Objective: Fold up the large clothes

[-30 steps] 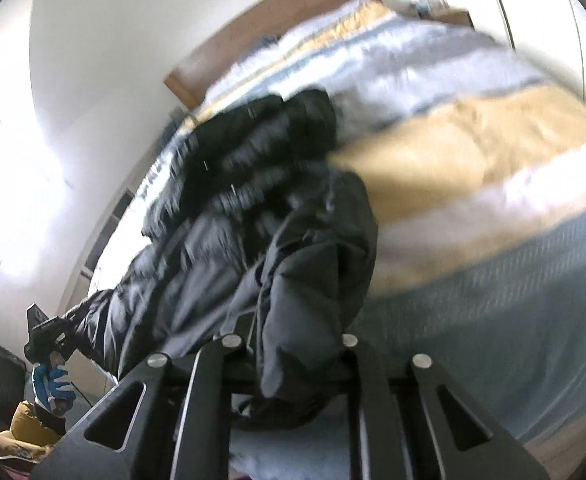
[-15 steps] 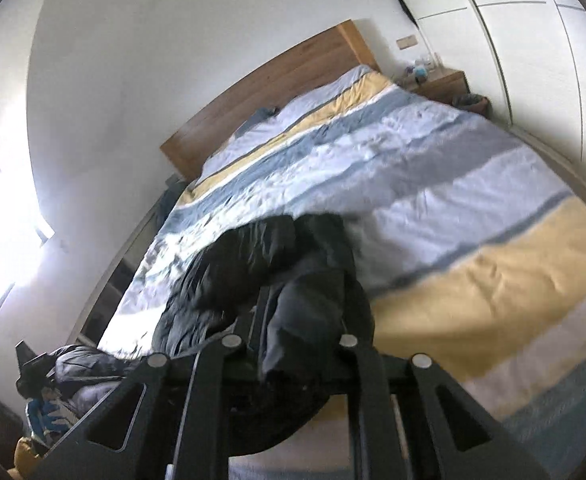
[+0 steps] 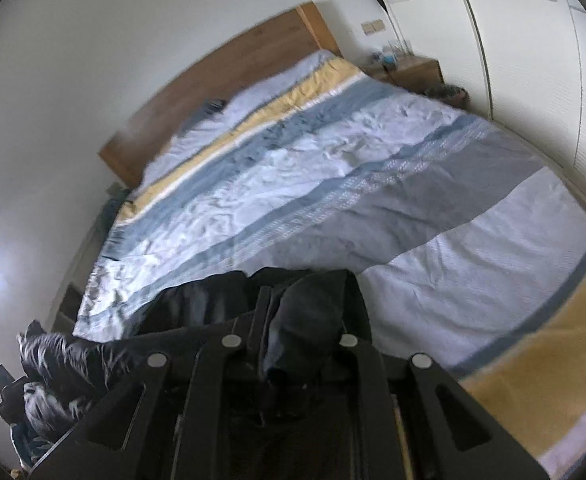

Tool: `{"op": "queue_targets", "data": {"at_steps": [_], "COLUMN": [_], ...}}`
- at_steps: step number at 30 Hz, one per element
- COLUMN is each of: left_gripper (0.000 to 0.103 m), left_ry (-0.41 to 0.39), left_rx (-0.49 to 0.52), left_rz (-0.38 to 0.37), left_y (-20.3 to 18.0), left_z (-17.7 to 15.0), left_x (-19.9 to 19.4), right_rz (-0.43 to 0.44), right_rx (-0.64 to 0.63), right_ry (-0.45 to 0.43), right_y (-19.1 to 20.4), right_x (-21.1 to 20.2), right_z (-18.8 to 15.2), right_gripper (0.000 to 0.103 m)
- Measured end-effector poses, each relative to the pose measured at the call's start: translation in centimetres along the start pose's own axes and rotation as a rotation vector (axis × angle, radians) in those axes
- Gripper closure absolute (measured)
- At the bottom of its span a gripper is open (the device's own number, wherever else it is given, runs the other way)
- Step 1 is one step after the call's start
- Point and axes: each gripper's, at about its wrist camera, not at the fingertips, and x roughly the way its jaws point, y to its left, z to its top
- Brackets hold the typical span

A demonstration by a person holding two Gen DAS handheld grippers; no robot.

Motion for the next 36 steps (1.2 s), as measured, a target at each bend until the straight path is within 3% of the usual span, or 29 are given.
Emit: {"op": "queue_targets", "data": {"at_steps": [9, 16, 20, 21, 22, 23, 24, 25, 27, 31, 36], "left_gripper": [0.082, 0.082, 0.077, 0.072, 0.064, 0.059, 0.043, 0.031, 0.026, 0.022, 0.022], "left_ry": [0.132, 0.175, 0.176, 0.173, 0.165, 0.156, 0.142, 0.121, 0.087, 0.043, 0.02], "left_rx": [0.005, 0.019, 0.0, -0.008, -0.023, -0.039, -0.057, -0.072, -0.085, -0.078, 0.011], "left_rz": [0.083, 0.053, 0.041, 0.038, 0.033, 0.029, 0.023, 0.022, 0.031, 0.045, 0.126], "left_y": [2.9, 3.8, 3.9, 3.8, 3.8, 3.8, 3.7, 3.6, 3.3, 2.7, 1.1], "left_z": [2.6, 2.6, 2.5, 2.6, 2.7, 2.9, 3.1, 3.4, 4.2, 5.4, 4.6], "left_x": [13.8, 17.6, 16.9, 16.5, 15.9, 15.3, 14.7, 13.9, 12.7, 9.7, 5.8], "right_rz": [-0.087, -0.069, -0.033, -0.022, -0.017, -0.028, -0.031, -0.019, 0.007, -0.007, 0.004], "right_rx": [0.052, 0.077, 0.106, 0.119, 0.138, 0.155, 0.172, 0.187, 0.213, 0.177, 0.053], "right_ry": [0.128, 0.172, 0.167, 0.161, 0.153, 0.139, 0.119, 0.106, 0.093, 0.06, 0.043], "right_y": [-3.1, -4.5, -5.0, -5.1, -5.3, -5.6, -5.9, -6.1, -6.5, -5.6, -2.1], "right_x": [14.1, 18.8, 18.3, 18.0, 17.4, 16.6, 15.7, 15.0, 13.6, 10.4, 6.5], "right_z": [-0.1, -0.9, -0.7, -0.6, -0.4, -0.2, 0.0, 0.3, 1.1, 2.4, 2.3], "right_gripper": [0.089, 0.086, 0.078, 0.067, 0.042, 0.028, 0.016, 0.016, 0.016, 0.016, 0.016]}}
